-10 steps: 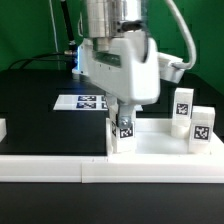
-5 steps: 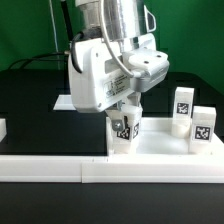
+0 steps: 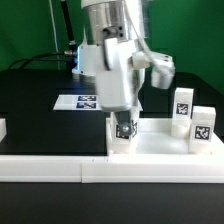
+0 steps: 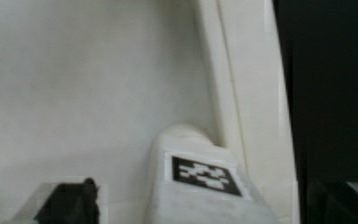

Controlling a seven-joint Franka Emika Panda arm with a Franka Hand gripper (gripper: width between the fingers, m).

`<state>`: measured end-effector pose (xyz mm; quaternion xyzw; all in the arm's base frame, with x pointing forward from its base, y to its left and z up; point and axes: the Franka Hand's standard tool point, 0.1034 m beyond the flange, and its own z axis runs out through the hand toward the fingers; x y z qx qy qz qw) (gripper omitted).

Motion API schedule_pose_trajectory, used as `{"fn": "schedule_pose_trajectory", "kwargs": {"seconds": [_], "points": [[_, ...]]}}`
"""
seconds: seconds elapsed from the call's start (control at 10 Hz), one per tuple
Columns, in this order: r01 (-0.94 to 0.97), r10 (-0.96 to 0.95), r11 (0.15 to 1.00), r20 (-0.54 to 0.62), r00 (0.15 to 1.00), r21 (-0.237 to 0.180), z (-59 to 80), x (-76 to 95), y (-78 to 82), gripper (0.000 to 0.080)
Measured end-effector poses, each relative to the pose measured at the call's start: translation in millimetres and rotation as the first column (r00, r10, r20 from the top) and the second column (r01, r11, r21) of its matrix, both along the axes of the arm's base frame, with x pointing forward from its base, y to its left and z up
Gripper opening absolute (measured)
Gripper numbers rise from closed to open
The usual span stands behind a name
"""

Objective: Assemble square table

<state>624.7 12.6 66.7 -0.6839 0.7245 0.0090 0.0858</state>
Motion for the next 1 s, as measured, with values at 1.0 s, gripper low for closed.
{"fn": "schedule_pose_trajectory", "kwargs": {"seconds": [1.0], "points": [[-0.839, 0.851, 0.522, 0.032, 0.524, -0.152, -4.4, -1.1, -5.5, 0.0648]]}}
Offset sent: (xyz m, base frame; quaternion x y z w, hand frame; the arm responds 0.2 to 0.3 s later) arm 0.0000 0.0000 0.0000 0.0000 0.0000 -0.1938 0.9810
